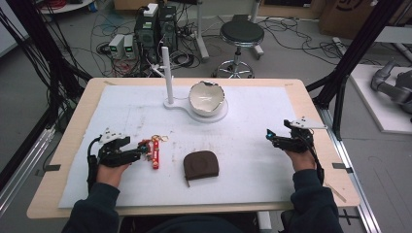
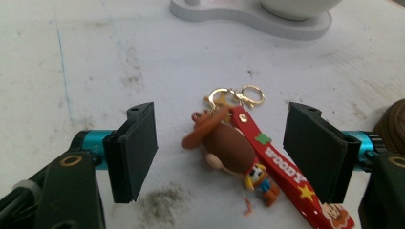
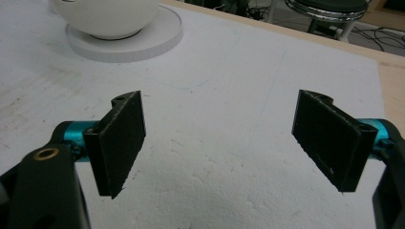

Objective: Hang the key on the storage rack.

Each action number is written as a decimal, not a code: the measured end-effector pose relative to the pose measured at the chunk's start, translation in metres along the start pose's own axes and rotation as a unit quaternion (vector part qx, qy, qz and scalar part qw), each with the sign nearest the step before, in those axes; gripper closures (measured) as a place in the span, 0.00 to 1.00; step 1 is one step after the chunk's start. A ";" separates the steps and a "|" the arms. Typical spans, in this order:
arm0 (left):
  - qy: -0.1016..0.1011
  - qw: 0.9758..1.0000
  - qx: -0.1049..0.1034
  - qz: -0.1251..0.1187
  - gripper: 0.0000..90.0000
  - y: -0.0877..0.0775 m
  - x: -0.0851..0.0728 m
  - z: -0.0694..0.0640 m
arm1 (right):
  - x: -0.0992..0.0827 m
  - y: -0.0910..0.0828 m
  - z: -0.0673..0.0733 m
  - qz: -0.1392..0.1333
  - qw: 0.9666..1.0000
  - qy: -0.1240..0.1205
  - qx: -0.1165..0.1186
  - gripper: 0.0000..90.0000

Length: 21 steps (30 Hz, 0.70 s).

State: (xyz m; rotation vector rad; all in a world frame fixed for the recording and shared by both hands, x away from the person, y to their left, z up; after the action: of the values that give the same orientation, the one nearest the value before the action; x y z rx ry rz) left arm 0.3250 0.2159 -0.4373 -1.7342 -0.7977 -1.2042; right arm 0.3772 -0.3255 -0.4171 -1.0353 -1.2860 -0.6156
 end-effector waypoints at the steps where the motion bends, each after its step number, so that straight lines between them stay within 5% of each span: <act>1: -0.003 1.000 0.000 0.002 0.30 -0.001 -0.002 -0.002 | 0.000 0.000 0.000 0.000 1.000 0.000 0.000 0.21; 6: 0.005 0.999 0.011 0.030 0.29 0.006 -0.011 -0.013 | 0.000 0.000 0.002 0.003 1.000 -0.008 0.003 0.21; 13: 0.022 0.996 0.029 0.083 0.29 0.022 -0.023 -0.015 | 0.002 -0.002 0.007 0.003 1.000 -0.013 0.002 0.21; 18: 0.034 0.995 0.029 0.090 0.29 0.025 -0.022 -0.016 | 0.002 0.000 0.010 0.005 1.000 -0.015 0.004 0.21; 21: 0.038 0.995 0.020 0.090 0.38 0.028 -0.019 -0.008 | 0.001 0.002 0.009 0.008 1.000 -0.012 0.006 0.21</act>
State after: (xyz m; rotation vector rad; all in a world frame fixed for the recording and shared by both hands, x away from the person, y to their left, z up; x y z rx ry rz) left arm 0.3393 0.1956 -0.4623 -1.6786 -0.6020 -1.1174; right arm 0.3748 -0.3170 -0.4172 -1.0457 -1.3002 -0.5841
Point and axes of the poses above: each handheld gripper's, and its own axes: y roughly forward along the jaws, x roughly out of its top, z roughly to its left, the point moved 2 cm from there along y, roughly forward along the jaws, and after that the axes turned 13 degrees about -z, right-handed, at the moved point
